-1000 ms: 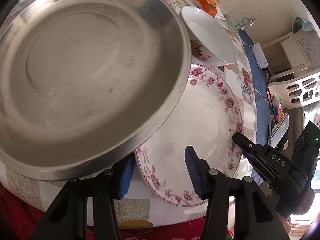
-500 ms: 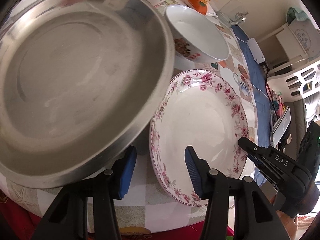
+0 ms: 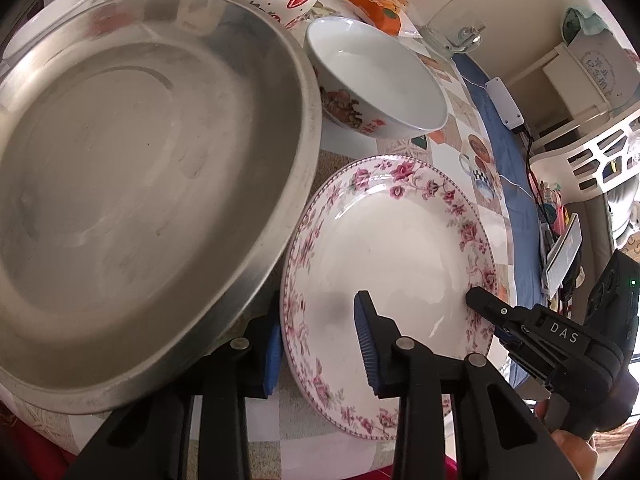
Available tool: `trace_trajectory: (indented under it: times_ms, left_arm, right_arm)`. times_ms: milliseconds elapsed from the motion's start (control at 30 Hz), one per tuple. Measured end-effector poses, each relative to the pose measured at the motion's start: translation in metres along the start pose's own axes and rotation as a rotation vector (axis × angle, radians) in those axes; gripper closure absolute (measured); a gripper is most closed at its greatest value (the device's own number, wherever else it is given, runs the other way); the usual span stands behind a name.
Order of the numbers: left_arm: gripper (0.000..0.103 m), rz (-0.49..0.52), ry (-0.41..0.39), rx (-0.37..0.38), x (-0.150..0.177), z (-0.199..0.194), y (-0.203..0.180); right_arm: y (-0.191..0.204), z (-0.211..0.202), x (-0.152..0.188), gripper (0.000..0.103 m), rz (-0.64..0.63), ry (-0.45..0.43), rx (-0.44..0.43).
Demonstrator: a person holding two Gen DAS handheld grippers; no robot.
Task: Organize plates and bowls
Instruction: 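Close the left gripper on the floral plate rim, then lift the floral plate and carry it over the steel basin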
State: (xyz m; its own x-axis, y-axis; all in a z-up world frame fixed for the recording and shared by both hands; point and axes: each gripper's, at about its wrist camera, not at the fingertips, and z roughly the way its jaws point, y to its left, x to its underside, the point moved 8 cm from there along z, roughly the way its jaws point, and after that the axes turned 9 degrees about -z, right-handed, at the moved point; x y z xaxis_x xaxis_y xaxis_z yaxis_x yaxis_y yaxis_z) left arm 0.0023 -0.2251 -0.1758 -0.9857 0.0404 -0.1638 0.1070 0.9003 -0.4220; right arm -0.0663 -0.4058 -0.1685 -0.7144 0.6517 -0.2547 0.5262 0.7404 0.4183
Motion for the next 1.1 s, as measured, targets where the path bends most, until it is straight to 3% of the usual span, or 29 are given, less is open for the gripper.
trace_trajectory:
  times_ms: [333, 733, 1100]
  left_arm:
    - [0.085, -0.019, -0.024, -0.009, -0.004, 0.0, 0.006]
    - [0.086, 0.049, -0.009, 0.005, 0.002, 0.001, -0.008]
    - [0.086, 0.098, -0.057, 0.033, -0.003, -0.015, -0.017]
  right_arm:
    - [0.002, 0.001, -0.001, 0.085, -0.028, -0.007, 0.012]
    - [-0.011, -0.009, -0.002, 0.086, -0.003, -0.031, 0.039]
    - [-0.005, -0.026, -0.007, 0.086, -0.027, -0.093, 0.028]
